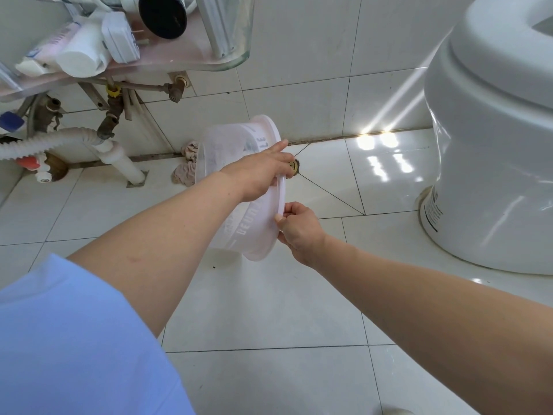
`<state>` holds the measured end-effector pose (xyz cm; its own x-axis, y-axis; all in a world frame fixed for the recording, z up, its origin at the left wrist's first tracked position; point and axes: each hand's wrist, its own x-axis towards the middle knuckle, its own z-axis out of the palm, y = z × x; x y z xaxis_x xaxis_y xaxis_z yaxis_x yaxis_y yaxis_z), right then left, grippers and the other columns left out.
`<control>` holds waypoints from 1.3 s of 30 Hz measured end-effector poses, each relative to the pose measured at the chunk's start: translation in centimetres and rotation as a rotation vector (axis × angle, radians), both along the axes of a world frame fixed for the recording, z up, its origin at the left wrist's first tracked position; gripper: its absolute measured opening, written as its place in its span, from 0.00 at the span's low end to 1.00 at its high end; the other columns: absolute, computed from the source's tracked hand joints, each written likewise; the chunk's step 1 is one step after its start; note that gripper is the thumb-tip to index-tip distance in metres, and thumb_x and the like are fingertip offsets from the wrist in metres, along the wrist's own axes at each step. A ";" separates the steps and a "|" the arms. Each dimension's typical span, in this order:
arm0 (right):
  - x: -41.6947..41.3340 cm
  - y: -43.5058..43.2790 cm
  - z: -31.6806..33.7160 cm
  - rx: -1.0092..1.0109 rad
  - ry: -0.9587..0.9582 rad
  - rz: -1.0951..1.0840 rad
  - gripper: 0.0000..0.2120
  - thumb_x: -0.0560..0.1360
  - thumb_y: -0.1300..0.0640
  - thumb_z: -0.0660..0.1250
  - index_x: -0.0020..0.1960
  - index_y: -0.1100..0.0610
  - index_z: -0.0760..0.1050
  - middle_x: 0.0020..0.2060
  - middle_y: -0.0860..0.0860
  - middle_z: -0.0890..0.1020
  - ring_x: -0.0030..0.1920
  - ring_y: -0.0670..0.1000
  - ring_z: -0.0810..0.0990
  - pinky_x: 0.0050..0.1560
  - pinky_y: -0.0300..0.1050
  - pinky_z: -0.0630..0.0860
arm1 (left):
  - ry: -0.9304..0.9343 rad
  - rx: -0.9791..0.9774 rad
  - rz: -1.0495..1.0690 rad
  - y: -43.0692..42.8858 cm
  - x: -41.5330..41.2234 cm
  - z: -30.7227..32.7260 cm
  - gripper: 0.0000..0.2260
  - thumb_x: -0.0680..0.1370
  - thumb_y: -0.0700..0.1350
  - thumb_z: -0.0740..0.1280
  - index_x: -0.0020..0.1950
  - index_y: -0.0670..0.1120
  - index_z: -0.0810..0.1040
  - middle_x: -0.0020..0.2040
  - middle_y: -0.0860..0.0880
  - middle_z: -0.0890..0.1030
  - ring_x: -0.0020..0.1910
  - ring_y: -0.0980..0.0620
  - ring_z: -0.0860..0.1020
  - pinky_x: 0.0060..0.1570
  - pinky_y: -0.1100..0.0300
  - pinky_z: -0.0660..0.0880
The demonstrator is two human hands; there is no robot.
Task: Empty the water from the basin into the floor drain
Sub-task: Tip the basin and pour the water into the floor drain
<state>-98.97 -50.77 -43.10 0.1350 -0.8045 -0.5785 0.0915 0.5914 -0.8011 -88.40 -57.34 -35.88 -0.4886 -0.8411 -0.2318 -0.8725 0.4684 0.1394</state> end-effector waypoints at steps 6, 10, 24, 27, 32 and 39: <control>0.0 0.0 0.0 -0.002 -0.001 0.005 0.10 0.77 0.67 0.59 0.40 0.55 0.70 0.43 0.55 0.76 0.47 0.54 0.75 0.63 0.60 0.74 | -0.008 0.004 0.005 0.1 -0.1 0.0 0.16 0.78 0.32 0.56 0.63 0.43 0.75 0.72 0.51 0.68 0.78 0.53 0.48 0.67 0.52 0.65; 0.0 0.1 0.1 0.000 0.002 0.007 0.09 0.77 0.66 0.59 0.41 0.55 0.71 0.45 0.56 0.77 0.47 0.54 0.75 0.63 0.61 0.73 | -0.014 0.004 0.007 0.2 -0.1 0.1 0.16 0.79 0.32 0.56 0.64 0.42 0.74 0.72 0.50 0.68 0.78 0.53 0.48 0.67 0.50 0.66; 0.0 0.1 0.1 -0.011 0.016 0.003 0.10 0.77 0.66 0.59 0.40 0.55 0.71 0.43 0.55 0.77 0.47 0.55 0.76 0.62 0.59 0.75 | 0.001 -0.019 0.003 0.0 0.2 -0.4 0.16 0.78 0.31 0.57 0.61 0.42 0.75 0.67 0.50 0.71 0.78 0.52 0.48 0.66 0.49 0.67; 0.0 0.1 0.1 -0.015 0.021 0.002 0.09 0.77 0.66 0.59 0.41 0.56 0.71 0.44 0.55 0.77 0.47 0.55 0.76 0.62 0.59 0.75 | 0.000 -0.027 0.006 0.2 0.2 -0.3 0.16 0.78 0.31 0.57 0.62 0.43 0.75 0.67 0.50 0.71 0.78 0.52 0.48 0.65 0.50 0.67; 0.0 0.0 0.1 -0.014 0.026 0.003 0.09 0.77 0.66 0.59 0.40 0.55 0.71 0.42 0.54 0.77 0.46 0.55 0.76 0.62 0.58 0.75 | 0.008 -0.033 0.010 0.4 0.2 -0.2 0.16 0.78 0.31 0.56 0.62 0.42 0.75 0.68 0.50 0.71 0.78 0.52 0.48 0.65 0.50 0.68; 0.0 0.1 0.2 -0.019 0.026 0.002 0.08 0.77 0.65 0.59 0.41 0.55 0.71 0.43 0.55 0.76 0.46 0.55 0.75 0.62 0.60 0.74 | 0.027 -0.051 -0.004 0.3 0.4 -0.5 0.16 0.78 0.31 0.56 0.62 0.43 0.75 0.66 0.51 0.71 0.78 0.52 0.48 0.66 0.53 0.67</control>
